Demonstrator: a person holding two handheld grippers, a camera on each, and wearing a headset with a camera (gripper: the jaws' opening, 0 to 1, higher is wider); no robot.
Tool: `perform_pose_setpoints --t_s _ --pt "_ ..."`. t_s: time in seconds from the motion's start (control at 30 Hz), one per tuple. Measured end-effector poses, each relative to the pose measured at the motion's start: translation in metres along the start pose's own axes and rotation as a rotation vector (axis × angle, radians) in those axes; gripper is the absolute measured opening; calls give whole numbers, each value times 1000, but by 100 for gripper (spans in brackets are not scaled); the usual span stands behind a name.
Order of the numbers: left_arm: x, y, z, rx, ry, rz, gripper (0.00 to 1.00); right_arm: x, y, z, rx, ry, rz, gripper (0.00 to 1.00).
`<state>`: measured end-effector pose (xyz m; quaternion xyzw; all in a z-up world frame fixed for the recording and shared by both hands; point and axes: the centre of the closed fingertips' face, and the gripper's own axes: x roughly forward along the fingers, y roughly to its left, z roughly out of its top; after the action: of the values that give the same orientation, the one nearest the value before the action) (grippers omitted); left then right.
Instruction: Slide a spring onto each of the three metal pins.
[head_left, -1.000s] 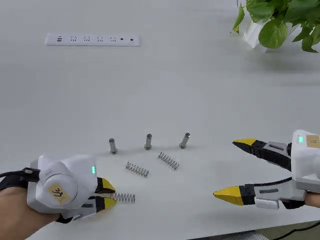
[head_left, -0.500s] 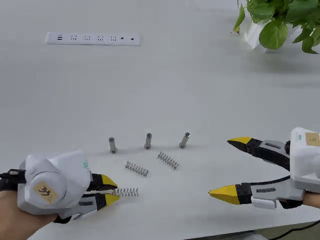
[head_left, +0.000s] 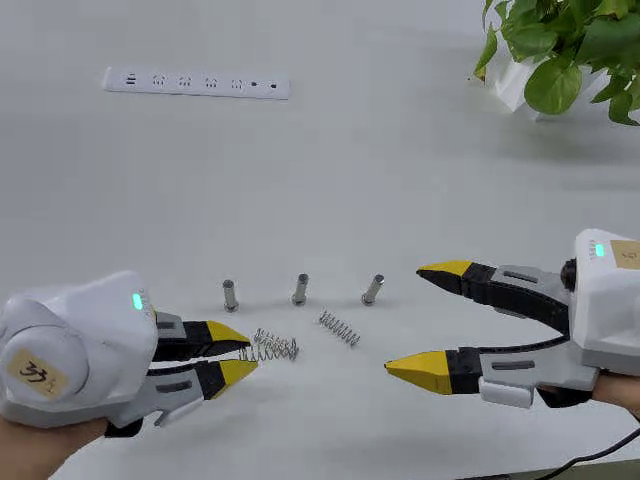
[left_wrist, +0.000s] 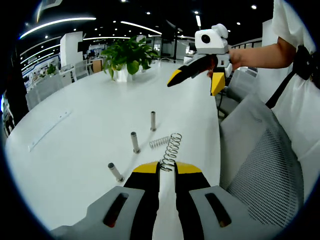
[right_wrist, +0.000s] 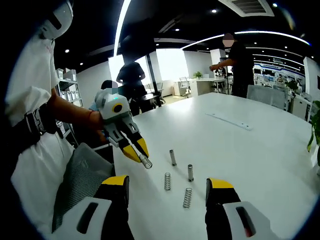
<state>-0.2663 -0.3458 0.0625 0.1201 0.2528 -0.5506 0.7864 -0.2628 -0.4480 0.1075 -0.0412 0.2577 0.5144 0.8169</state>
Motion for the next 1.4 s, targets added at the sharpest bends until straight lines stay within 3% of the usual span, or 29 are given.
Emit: perform_pose_setpoints --t_s 0.13,0.3,0.53,1.1,1.4 --pt "-4 3 19 -20 -66 16 7 10 9 18 24 -50 24 54" --pt "-6 4 34 -28 -111 24 7 19 13 32 59 -93 39 44" --pt "-9 3 49 -39 -167 26 7 32 23 43 92 -121 69 37" --pt "-13 2 73 -82 -267 19 7 36 22 59 226 -219 107 19" --pt "-14 3 77 -96 -289 17 7 33 20 62 260 -244 120 12"
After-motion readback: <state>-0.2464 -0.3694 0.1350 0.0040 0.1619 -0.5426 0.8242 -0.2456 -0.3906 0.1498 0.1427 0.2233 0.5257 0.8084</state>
